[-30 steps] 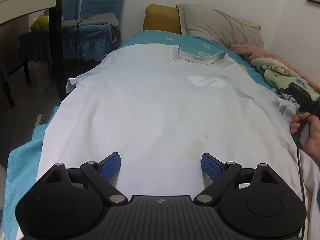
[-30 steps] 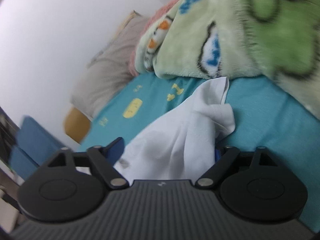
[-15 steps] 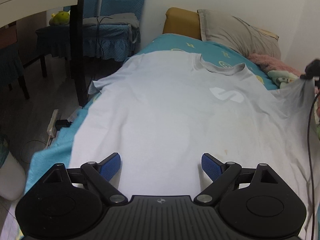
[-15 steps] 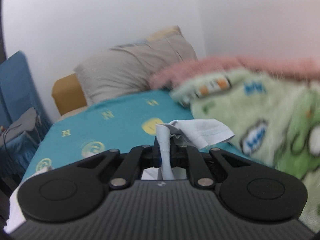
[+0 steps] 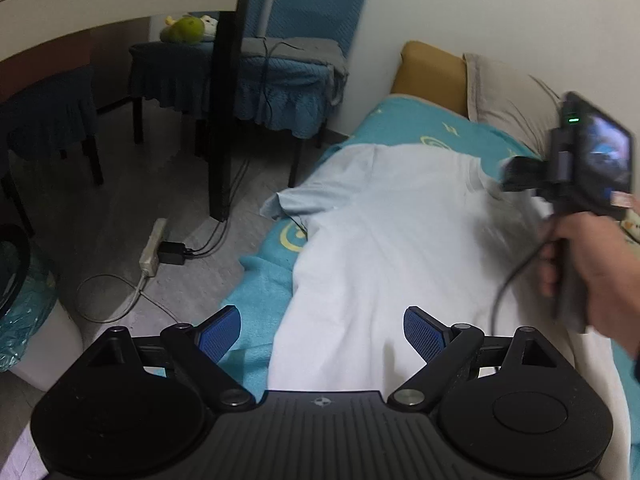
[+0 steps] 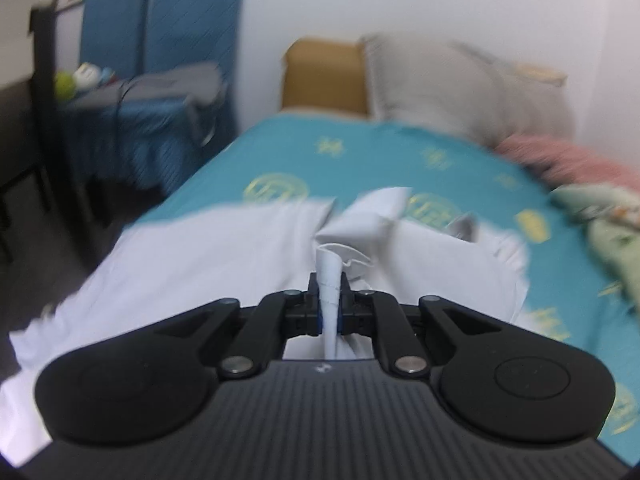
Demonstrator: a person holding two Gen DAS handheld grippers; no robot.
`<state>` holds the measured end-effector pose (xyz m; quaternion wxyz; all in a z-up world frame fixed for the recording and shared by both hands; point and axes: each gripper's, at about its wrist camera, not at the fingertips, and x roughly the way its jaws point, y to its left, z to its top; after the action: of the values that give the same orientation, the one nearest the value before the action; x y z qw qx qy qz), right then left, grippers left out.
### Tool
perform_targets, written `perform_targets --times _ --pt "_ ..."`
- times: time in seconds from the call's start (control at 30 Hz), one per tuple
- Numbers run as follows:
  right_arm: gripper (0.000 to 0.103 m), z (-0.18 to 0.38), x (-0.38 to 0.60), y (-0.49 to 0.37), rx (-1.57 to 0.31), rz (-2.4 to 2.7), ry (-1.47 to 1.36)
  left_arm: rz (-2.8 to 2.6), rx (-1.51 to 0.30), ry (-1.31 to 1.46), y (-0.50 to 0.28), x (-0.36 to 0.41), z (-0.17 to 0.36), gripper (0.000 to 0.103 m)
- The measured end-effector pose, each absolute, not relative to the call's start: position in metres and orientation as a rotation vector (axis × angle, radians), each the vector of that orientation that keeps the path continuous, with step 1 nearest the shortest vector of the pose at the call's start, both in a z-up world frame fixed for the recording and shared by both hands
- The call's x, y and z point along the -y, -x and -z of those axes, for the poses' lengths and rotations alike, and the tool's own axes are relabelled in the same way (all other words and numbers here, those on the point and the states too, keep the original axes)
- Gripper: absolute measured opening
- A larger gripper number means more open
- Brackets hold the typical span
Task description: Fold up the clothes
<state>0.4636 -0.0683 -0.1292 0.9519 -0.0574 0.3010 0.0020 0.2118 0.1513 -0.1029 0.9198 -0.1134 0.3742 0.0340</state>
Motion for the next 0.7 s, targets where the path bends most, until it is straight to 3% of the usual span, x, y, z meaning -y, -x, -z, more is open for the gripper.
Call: perform_targets --times 0.13,0.17,0.2,0.27,0.47,0.7 --pt "0.012 0.146 0.07 -0.471 -0.649 -0.027 0.083 -0.043 -0.796 0.235 -0.222 -0.144 0.116 0.09" --pt "0.027 0.147 0.072 -0.472 -0.655 -0.039 0.079 -0.037 -0.802 0.247 -0.224 -0.144 0.119 0.09" --pt "0.058 0.145 0.074 -0.471 -0.664 -0.053 0.078 -0.032 -0.807 0.258 -0.226 -0.144 0.122 0.09" --pt "0.084 0.134 0.08 -0.461 -0.639 -0.081 0.045 -0.027 -0.806 0.263 -0.226 -0.143 0.124 0.09" --pt "0.084 0.08 0.108 -0.392 -0.595 -0.12 -0.091 -0.019 -0.78 0.25 -0.219 -0.138 0.118 0.09" --pt "0.084 0.015 0.157 -0.235 -0.575 -0.132 -0.254 0.016 -0.705 0.186 -0.192 -0.12 0.097 0.09"
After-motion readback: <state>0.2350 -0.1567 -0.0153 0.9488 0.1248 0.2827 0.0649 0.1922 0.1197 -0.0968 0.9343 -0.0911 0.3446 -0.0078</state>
